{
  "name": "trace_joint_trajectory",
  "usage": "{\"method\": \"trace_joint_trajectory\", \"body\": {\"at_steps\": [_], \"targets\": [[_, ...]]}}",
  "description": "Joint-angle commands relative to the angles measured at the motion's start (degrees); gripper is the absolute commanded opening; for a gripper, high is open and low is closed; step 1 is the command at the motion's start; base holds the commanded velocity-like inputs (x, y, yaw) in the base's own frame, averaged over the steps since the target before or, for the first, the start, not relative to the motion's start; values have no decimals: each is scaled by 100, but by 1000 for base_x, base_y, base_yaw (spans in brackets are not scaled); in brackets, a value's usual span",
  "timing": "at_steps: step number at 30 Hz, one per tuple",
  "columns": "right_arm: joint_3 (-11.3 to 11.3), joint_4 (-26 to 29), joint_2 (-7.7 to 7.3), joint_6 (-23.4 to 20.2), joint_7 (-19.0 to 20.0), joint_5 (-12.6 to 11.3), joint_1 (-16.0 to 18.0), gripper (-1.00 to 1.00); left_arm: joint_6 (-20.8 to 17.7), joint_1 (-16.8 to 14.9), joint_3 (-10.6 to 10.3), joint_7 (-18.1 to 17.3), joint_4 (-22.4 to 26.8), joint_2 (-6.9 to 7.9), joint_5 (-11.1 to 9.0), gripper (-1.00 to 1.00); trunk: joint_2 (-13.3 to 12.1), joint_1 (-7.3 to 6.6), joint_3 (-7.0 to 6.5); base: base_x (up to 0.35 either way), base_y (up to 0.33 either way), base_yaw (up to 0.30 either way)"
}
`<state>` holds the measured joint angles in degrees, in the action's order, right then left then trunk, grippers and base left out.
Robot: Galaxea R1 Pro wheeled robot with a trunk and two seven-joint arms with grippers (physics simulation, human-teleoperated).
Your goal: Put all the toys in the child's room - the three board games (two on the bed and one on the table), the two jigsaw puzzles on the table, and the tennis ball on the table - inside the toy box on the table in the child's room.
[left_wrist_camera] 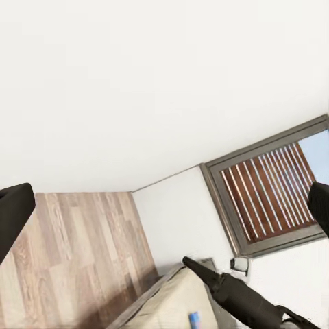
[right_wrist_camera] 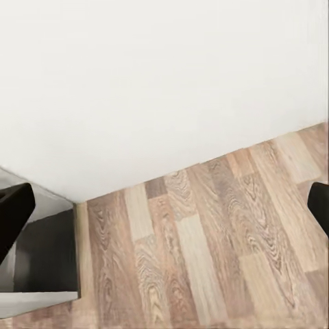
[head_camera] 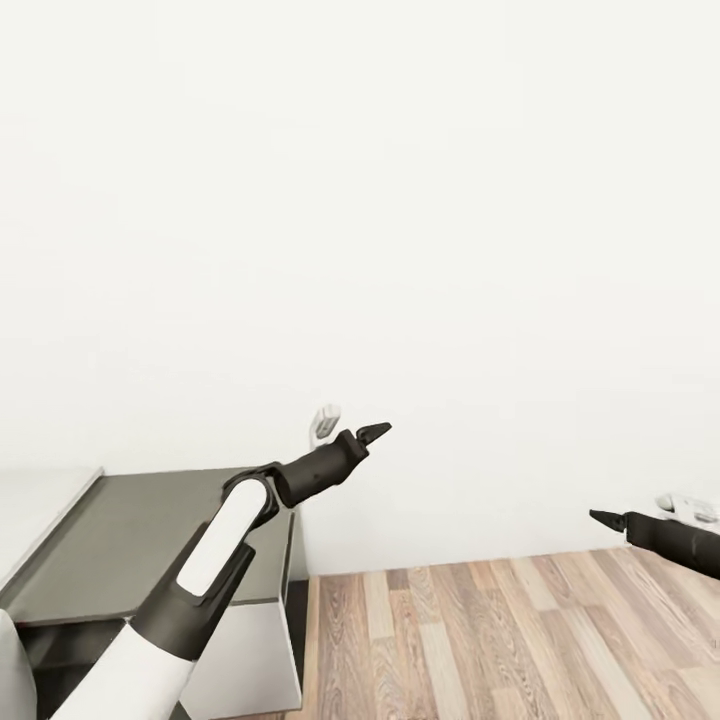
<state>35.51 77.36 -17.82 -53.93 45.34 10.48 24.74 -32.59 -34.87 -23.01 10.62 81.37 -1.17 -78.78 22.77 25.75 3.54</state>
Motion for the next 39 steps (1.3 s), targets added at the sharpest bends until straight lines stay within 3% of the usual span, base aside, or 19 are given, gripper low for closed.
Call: {"method": "trace_joint_trajectory", "body": {"at_steps": [1,3,13,24,39], "targets": [[2,-1,2,-15,51,62,11,100,-12,-5,2,53,7,-1,-62,100,15,3,14,0,0,-282],[-255,-289,77,7,-360,45,83,100,-5,-10,1,54,-78,-44,-55,100,15,3,14,0,0,-282],[-687,-803,338,129,-1095,34,259,100,7,-34,-1,54,-294,-132,-43,100,15,3,14,0,0,-282],[-811,-955,479,305,-1319,45,322,100,20,-43,-2,54,-405,-158,-36,100,15,3,14,0,0,-282],[-839,-995,509,356,-1378,61,340,100,24,-55,3,54,-610,-165,-29,100,15,3,14,0,0,-282]]}}
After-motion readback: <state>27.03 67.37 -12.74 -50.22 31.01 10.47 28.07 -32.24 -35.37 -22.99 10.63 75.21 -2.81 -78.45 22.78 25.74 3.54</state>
